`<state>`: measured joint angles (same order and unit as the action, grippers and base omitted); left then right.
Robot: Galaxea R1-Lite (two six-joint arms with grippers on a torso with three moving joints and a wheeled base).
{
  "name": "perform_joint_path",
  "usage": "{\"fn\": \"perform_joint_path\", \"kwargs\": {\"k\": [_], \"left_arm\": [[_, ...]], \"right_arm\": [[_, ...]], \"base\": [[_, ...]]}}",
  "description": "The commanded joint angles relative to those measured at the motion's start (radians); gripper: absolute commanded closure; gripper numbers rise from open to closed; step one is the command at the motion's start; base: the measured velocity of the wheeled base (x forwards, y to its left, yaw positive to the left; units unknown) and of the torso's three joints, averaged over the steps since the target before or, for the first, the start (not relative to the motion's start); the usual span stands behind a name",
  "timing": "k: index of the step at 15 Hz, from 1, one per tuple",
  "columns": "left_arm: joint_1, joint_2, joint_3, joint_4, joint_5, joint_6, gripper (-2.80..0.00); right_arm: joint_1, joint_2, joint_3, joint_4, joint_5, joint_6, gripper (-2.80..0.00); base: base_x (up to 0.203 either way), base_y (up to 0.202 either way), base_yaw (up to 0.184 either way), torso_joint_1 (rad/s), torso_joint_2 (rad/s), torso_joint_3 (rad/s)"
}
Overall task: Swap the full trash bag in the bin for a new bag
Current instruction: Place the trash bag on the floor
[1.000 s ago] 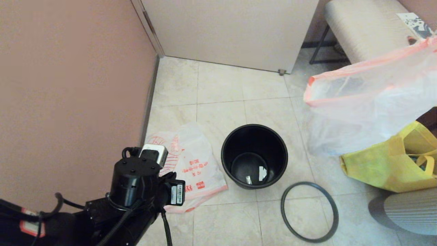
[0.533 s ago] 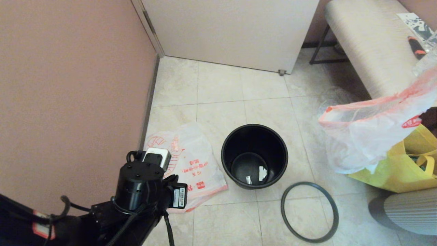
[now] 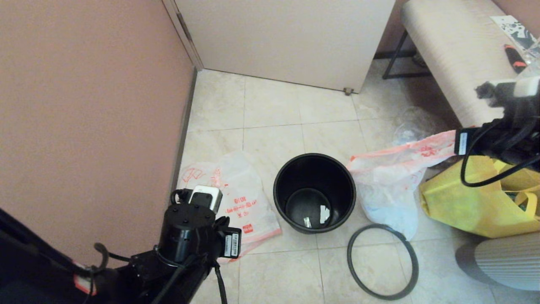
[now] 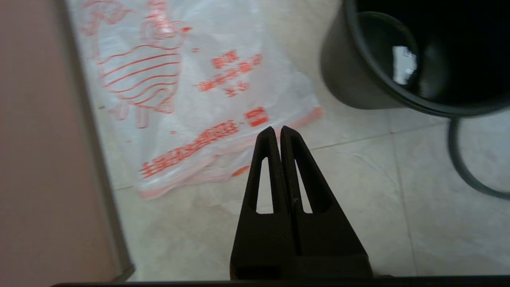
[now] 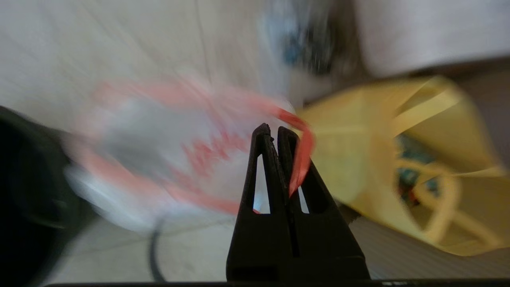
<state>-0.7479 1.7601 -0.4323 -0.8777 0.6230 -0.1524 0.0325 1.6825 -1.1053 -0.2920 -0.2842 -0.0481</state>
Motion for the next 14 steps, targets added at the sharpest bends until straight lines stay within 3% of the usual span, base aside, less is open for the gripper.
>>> {"fn": "perform_joint_path", "kwargs": {"k": [1, 4, 9, 10, 14], "left_arm": [[-0.028, 0.044, 0.003, -0.013, 0.009, -0.002, 0.0], [-0.042, 0.067, -0.005, -0.014, 0.023, -0.001, 0.0], [-0.033, 0.068, -0.025, -0.014, 0.021, 0.027, 0.0], [-0.033, 0.068, -0.025, -0.014, 0.021, 0.027, 0.0], [-0.033, 0.063, -0.01, -0.014, 0.021, 0.024, 0.0]], "right_arm": [[-0.031, 0.207, 0.0, -0.038, 0.001, -0.007, 0.0], [-0.082, 0.413, -0.03, -0.125, 0.005, -0.031, 0.0], [-0.101, 0.566, -0.184, -0.146, 0.012, -0.047, 0.0], [-0.102, 0.569, -0.185, -0.148, 0.01, -0.053, -2.8], [-0.092, 0.476, -0.101, -0.149, 0.025, -0.02, -2.8]], "base": [[0.0, 0.0, 0.0, 0.0, 0.0, 0.0], [0.0, 0.0, 0.0, 0.0, 0.0, 0.0], [0.0, 0.0, 0.0, 0.0, 0.0, 0.0], [0.0, 0.0, 0.0, 0.0, 0.0, 0.0], [0.0, 0.0, 0.0, 0.0, 0.0, 0.0]]}}
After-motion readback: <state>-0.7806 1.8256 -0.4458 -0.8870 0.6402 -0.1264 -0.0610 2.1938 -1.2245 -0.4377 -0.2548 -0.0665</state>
